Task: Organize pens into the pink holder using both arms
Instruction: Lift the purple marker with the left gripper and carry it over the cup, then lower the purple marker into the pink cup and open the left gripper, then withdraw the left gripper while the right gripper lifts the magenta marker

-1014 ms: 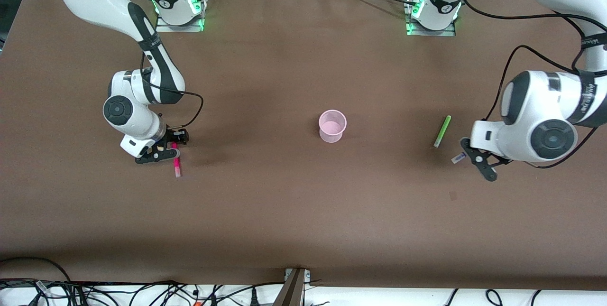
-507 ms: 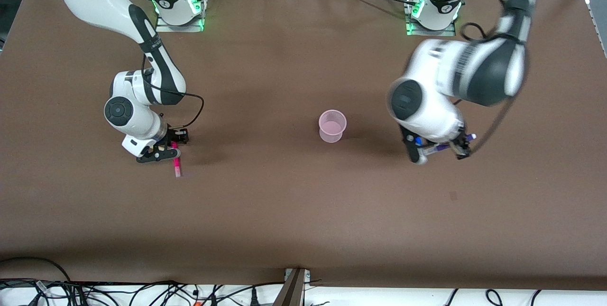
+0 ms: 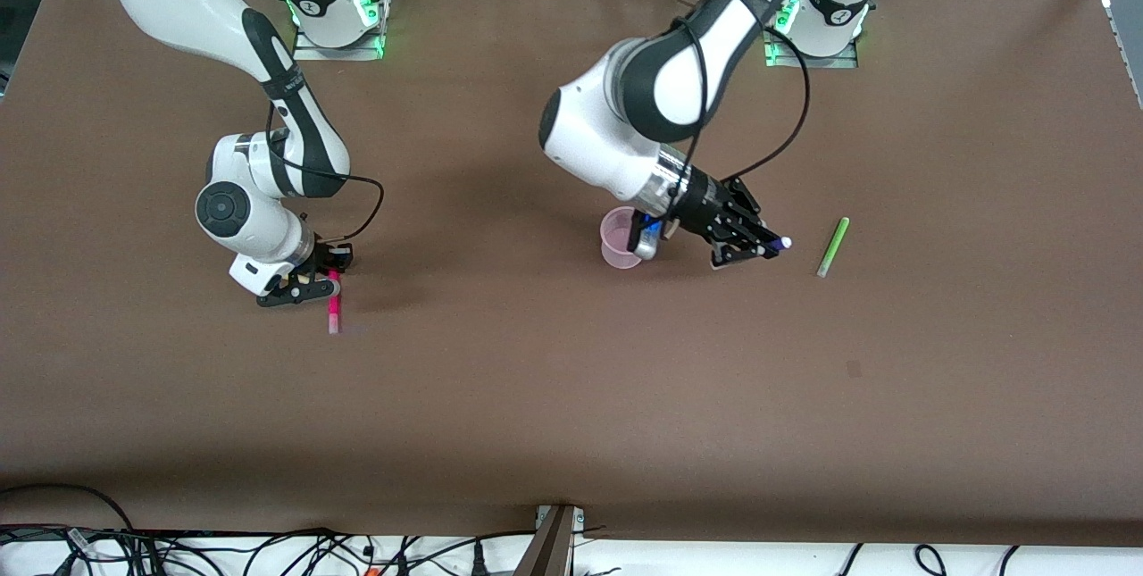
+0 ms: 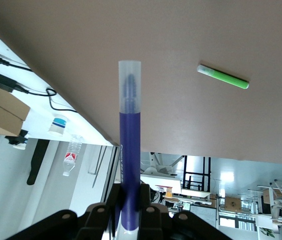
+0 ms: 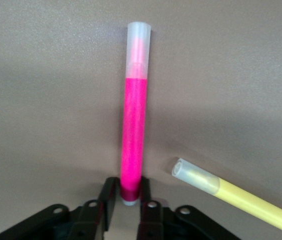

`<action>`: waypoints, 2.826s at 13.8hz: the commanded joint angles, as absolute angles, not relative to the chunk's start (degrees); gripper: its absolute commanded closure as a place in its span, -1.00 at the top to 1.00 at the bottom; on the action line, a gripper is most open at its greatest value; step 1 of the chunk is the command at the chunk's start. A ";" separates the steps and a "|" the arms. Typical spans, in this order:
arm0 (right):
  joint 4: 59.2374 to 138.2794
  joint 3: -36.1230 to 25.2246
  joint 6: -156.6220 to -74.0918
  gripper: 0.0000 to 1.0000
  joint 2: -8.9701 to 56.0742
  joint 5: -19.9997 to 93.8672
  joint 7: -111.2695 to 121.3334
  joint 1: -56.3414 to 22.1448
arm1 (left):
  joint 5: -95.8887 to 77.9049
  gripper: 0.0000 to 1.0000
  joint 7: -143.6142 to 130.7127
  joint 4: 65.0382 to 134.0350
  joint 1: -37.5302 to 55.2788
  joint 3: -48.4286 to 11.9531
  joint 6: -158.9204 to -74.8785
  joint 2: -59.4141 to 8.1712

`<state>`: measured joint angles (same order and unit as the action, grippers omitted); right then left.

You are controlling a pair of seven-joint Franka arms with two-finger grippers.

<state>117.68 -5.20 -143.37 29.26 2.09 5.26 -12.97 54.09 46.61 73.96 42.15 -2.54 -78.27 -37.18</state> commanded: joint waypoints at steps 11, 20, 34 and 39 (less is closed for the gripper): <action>117.69 -4.83 -143.79 -0.77 29.00 3.25 6.68 -12.39 | 60.65 -1.00 26.81 68.21 64.85 5.26 -67.68 -55.98; 117.07 -4.83 -142.82 -0.81 28.83 3.43 6.59 -12.66 | 60.03 1.00 23.64 66.01 66.01 5.36 -67.41 -57.22; 108.91 -4.75 -125.81 -1.00 28.65 10.97 5.72 -13.80 | 38.43 1.00 21.97 71.71 42.65 4.04 -77.24 -37.54; 103.99 -4.66 -116.92 -1.00 28.21 11.51 -2.35 -15.90 | 23.08 1.00 21.97 71.10 26.94 4.13 -81.29 -34.72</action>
